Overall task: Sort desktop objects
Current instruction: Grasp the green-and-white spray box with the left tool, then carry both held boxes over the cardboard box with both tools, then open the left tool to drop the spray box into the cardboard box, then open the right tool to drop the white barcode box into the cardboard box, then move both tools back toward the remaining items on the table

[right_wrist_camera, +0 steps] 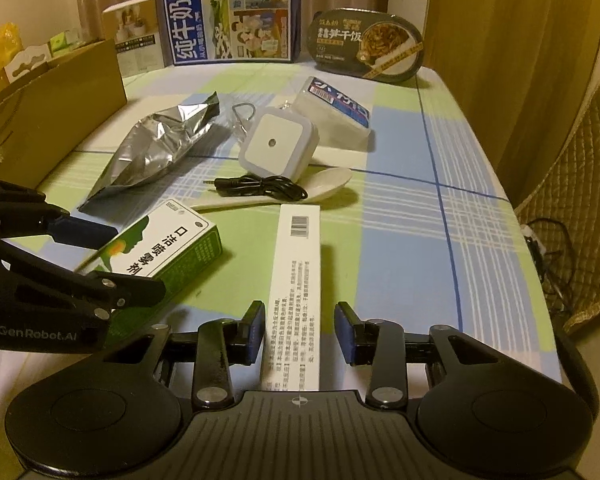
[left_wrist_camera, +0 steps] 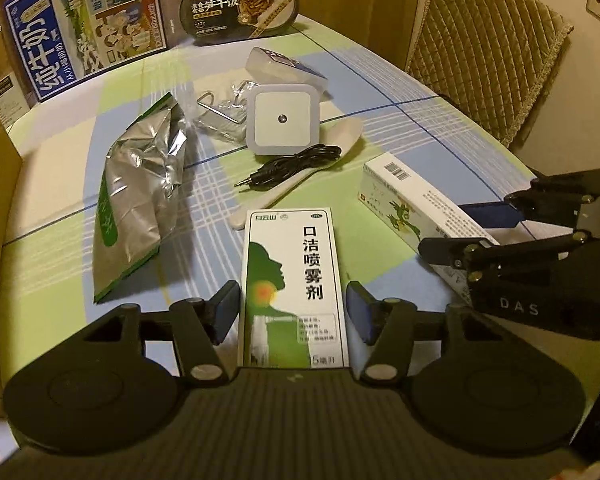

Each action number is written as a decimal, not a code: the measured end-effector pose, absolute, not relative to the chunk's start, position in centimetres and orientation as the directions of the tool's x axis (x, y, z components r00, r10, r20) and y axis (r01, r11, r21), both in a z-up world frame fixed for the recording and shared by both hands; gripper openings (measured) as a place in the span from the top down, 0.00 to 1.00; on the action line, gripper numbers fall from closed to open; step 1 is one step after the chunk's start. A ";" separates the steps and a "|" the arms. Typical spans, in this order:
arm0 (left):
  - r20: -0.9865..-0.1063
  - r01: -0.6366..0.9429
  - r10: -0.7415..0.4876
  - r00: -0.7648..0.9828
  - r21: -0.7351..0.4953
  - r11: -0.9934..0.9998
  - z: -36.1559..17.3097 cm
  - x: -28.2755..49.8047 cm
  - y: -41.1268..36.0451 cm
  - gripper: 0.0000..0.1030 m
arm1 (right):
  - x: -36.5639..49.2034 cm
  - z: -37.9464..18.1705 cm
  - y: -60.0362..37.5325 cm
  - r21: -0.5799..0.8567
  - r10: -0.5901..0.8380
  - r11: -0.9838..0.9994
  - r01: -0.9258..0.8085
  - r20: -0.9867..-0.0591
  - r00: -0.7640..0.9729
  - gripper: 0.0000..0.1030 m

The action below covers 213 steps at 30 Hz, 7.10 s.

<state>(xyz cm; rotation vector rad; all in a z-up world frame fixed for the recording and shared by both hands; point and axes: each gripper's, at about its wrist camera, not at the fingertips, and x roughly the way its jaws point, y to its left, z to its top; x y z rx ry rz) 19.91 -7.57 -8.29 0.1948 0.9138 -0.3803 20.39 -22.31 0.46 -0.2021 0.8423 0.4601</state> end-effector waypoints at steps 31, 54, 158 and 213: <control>-0.829 0.407 -0.227 0.511 0.001 0.914 -9.2 16.8 -6.1 0.51 | 19.0 0.7 -22.2 0.031 0.301 0.898 -0.438 -0.770 0.562 0.78; -0.763 0.290 -0.217 0.610 -0.040 0.956 -2.3 10.3 -0.4 0.51 | 10.6 7.9 -18.4 0.100 0.387 0.884 -0.458 -0.705 0.594 0.78; -0.619 -0.097 0.110 0.778 0.056 0.994 4.3 18.3 30.6 0.44 | 17.4 11.7 14.6 0.143 0.649 0.673 -0.726 -0.585 0.486 0.77; -0.643 0.194 -0.168 0.748 -0.031 0.981 5.6 7.7 10.7 0.18 | 8.9 11.7 -18.6 0.239 0.399 0.916 -0.323 -0.619 0.676 0.02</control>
